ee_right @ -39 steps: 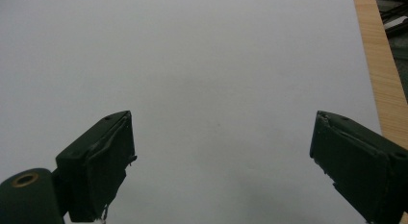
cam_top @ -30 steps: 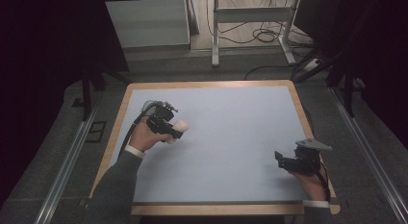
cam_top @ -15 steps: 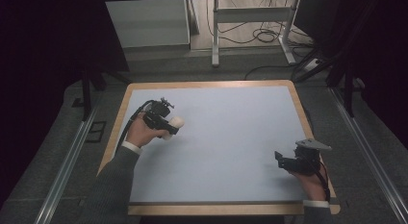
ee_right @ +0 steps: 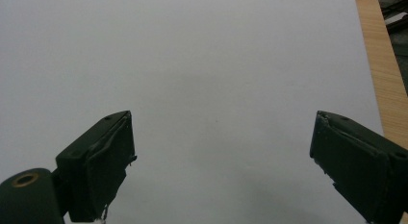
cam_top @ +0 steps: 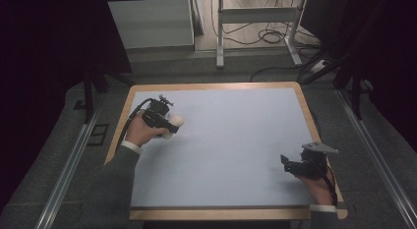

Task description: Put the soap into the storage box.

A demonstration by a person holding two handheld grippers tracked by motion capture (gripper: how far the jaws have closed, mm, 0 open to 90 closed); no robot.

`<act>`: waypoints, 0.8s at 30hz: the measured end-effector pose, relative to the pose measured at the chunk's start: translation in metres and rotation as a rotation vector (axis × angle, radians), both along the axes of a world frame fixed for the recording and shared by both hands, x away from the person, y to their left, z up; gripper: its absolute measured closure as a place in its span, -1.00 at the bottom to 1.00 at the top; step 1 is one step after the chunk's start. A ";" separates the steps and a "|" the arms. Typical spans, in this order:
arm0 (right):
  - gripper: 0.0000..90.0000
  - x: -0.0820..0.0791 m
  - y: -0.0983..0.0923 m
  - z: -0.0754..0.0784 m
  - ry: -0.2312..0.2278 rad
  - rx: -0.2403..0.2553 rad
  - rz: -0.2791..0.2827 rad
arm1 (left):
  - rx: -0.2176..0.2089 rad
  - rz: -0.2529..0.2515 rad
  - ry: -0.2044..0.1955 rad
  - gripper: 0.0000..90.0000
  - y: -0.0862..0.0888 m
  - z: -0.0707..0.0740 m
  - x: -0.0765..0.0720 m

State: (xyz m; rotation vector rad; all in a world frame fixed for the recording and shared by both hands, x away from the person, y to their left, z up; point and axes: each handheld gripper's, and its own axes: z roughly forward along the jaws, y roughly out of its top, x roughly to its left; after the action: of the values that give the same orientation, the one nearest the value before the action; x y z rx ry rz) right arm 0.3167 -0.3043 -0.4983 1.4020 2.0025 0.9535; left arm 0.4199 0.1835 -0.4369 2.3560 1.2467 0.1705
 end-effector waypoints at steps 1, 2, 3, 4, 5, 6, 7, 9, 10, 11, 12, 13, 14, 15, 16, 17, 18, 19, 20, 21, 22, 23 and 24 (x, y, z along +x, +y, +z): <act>-0.82 0.000 0.000 0.000 -0.001 0.001 0.000 | 0.000 0.002 0.000 0.11 0.001 0.001 0.001; -0.82 0.000 0.000 0.000 -0.001 0.001 0.000 | 0.000 0.006 0.000 0.11 0.002 0.001 0.002; -0.82 0.000 0.000 0.000 -0.001 0.001 -0.001 | -0.001 0.010 -0.001 0.11 0.003 0.002 0.002; -0.82 0.000 0.000 0.000 -0.001 0.001 -0.001 | 0.001 0.012 -0.002 0.11 0.004 0.002 0.003; -0.82 0.000 -0.001 0.000 -0.001 0.001 -0.001 | -0.001 0.017 -0.003 0.11 0.005 0.003 0.004; -0.82 0.000 -0.001 0.000 -0.001 0.001 -0.001 | -0.008 0.023 -0.003 0.11 0.006 0.003 0.004; -0.82 0.000 -0.001 0.000 -0.001 0.001 -0.001 | -0.012 0.024 -0.002 0.11 0.008 0.004 0.005; -0.82 0.000 0.000 0.000 0.000 0.001 -0.001 | -0.017 0.034 0.003 0.11 0.011 0.004 0.006; -0.82 0.000 0.000 0.000 0.001 -0.001 -0.001 | -0.014 0.035 0.003 0.11 0.012 0.003 0.007; -0.82 0.000 0.000 0.000 0.001 0.000 -0.001 | -0.010 0.037 0.002 0.11 0.014 0.003 0.008; -0.82 0.000 0.000 0.000 0.001 0.000 -0.001 | -0.011 0.040 0.006 0.11 0.015 0.003 0.008; -0.82 0.000 0.000 0.000 0.001 0.000 0.000 | -0.014 0.045 0.010 0.11 0.016 0.002 0.009; -0.82 0.000 0.000 0.000 0.001 0.000 -0.001 | -0.017 0.044 0.009 0.11 0.018 0.002 0.009; -0.82 0.000 0.000 0.000 0.000 -0.001 -0.002 | -0.015 0.049 0.007 0.11 0.018 0.003 0.009; -0.82 0.000 0.000 0.000 -0.001 -0.001 -0.002 | -0.018 0.055 0.006 0.11 0.019 0.003 0.010; -0.82 0.000 -0.001 0.000 -0.001 -0.001 -0.002 | -0.024 0.059 0.005 0.11 0.020 0.003 0.010; -0.82 0.000 -0.001 0.000 -0.001 -0.001 -0.004 | -0.025 0.061 0.003 0.11 0.021 0.004 0.010; -0.82 0.000 -0.001 0.000 0.000 0.000 -0.004 | -0.027 0.068 0.002 0.11 0.022 0.003 0.011; -0.82 0.000 -0.001 0.000 0.001 -0.002 -0.004 | -0.025 0.071 0.002 0.11 0.023 0.003 0.012; -0.82 0.000 -0.001 -0.001 0.001 -0.002 -0.004 | -0.026 0.082 -0.003 0.11 0.024 0.003 0.013; -0.82 0.000 -0.001 -0.001 0.000 -0.003 -0.004 | -0.024 0.086 -0.003 0.11 0.025 0.003 0.013; -0.82 0.000 -0.001 -0.001 0.001 -0.003 -0.003 | -0.019 0.092 -0.008 0.11 0.026 0.003 0.014; -0.82 0.000 -0.001 -0.001 0.001 -0.004 -0.003 | -0.016 0.102 -0.012 0.11 0.026 0.003 0.014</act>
State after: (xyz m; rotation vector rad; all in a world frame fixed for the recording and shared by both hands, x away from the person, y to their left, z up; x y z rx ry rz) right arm 0.3170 -0.3052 -0.4990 1.4032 2.0011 0.9478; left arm 0.4338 0.2096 -0.4343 2.2758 1.3578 0.2062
